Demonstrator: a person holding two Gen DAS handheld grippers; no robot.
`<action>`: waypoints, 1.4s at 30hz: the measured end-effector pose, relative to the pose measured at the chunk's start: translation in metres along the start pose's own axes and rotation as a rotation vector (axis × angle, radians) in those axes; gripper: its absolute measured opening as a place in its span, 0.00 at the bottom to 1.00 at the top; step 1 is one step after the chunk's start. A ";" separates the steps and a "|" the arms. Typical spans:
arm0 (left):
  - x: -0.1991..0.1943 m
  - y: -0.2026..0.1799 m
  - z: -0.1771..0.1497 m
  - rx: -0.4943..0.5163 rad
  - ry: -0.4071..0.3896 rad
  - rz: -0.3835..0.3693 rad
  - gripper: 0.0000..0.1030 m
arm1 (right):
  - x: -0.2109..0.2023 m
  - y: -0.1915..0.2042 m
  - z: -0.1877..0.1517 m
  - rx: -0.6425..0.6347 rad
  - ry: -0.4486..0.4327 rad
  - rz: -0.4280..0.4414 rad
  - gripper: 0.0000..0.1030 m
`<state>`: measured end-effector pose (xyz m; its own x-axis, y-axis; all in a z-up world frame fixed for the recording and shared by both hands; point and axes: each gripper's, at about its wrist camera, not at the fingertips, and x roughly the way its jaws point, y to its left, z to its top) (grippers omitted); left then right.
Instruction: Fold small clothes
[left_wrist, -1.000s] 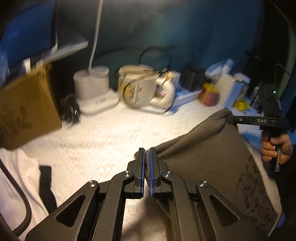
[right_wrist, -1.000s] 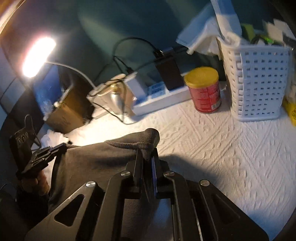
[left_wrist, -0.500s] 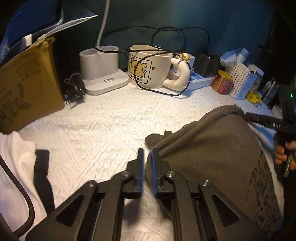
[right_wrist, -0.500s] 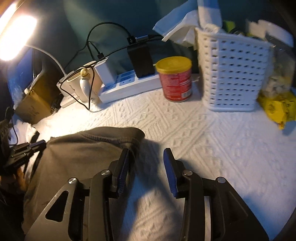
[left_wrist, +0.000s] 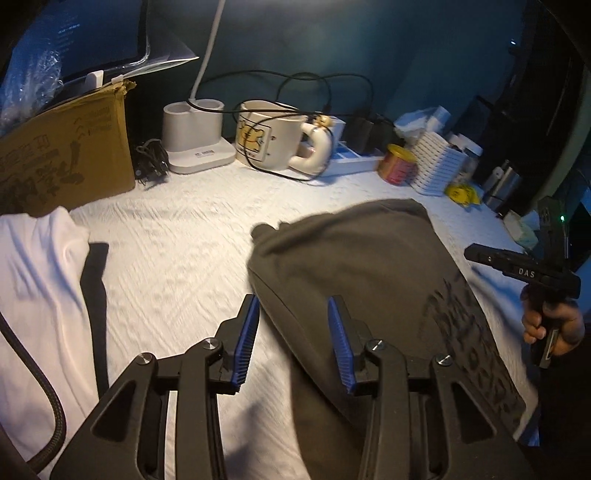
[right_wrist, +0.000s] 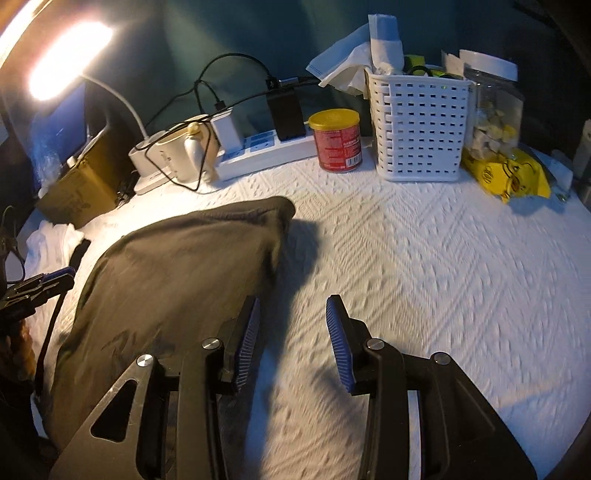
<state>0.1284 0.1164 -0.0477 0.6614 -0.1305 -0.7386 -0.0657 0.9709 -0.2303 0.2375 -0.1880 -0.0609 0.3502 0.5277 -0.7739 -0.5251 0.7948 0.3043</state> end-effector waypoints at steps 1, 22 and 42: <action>-0.002 -0.004 -0.005 0.007 0.003 -0.001 0.37 | -0.005 0.003 -0.004 -0.003 -0.003 0.000 0.39; -0.040 -0.040 -0.078 0.007 0.043 -0.100 0.37 | -0.058 0.040 -0.063 -0.044 -0.019 -0.035 0.39; -0.053 -0.048 -0.130 -0.086 0.118 -0.235 0.49 | -0.085 0.031 -0.156 0.129 0.029 0.141 0.39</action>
<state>-0.0005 0.0510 -0.0803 0.5748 -0.3779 -0.7258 0.0130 0.8911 -0.4537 0.0702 -0.2556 -0.0723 0.2567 0.6288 -0.7339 -0.4630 0.7466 0.4777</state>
